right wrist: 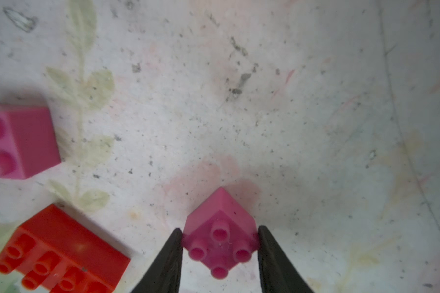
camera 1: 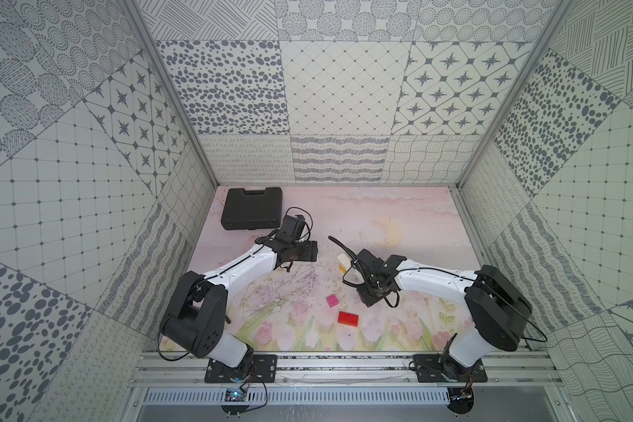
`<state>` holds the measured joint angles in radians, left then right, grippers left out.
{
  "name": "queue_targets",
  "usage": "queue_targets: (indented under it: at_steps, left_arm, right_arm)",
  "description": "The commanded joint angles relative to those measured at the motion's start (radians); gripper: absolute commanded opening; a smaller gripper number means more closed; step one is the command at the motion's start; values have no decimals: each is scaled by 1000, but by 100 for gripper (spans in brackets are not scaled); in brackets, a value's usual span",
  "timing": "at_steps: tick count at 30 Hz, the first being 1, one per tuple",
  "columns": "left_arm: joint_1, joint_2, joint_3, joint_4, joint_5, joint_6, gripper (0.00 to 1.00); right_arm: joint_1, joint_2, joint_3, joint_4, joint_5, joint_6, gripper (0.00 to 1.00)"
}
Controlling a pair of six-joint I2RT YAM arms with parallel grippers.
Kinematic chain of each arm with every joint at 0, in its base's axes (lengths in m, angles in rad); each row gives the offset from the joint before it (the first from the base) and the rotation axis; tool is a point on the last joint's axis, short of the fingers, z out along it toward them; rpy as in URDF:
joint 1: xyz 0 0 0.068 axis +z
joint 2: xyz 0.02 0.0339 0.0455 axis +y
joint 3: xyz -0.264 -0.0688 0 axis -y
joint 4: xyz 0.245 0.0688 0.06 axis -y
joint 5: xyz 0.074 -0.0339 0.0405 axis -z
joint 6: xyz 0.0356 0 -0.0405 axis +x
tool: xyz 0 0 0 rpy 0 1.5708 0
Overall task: Assemble the letter f with lego
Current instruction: Adjust the lego brick at the center of the board.
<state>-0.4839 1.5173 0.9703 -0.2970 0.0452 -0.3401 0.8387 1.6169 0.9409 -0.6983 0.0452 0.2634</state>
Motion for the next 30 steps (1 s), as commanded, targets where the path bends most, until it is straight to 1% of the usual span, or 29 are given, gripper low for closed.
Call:
queue_targets:
  at_steps: [1, 4, 6, 8, 11, 14, 17, 26, 30]
  left_arm:
    - [1, -8, -1, -19, -4, 6, 80]
    - [1, -12, -3, -19, -4, 7, 80]
    - [1, -16, -6, -17, -6, 8, 80]
    - [0, -19, -9, -16, -6, 7, 80]
    - [0, -21, -11, -16, -4, 10, 80]
    - [1, -22, -12, -16, -4, 10, 80]
    - [-1, -22, -12, -14, 0, 10, 80]
    - [-1, -26, -12, -19, -4, 12, 80]
    - [0, -26, -13, -21, -3, 13, 80]
  right_arm:
    - [5, 28, 24, 37, 14, 20, 43]
    - [5, 41, 33, 36, 12, 24, 39]
    - [6, 46, 37, 36, 8, 27, 39]
    - [5, 47, 37, 38, 14, 31, 45]
    - [5, 42, 38, 43, 34, 33, 52]
    - [5, 39, 43, 46, 37, 24, 56]
    - [6, 44, 54, 46, 38, 5, 59]
    - [4, 61, 63, 66, -4, -26, 58]
    - [5, 50, 52, 59, -16, -16, 53]
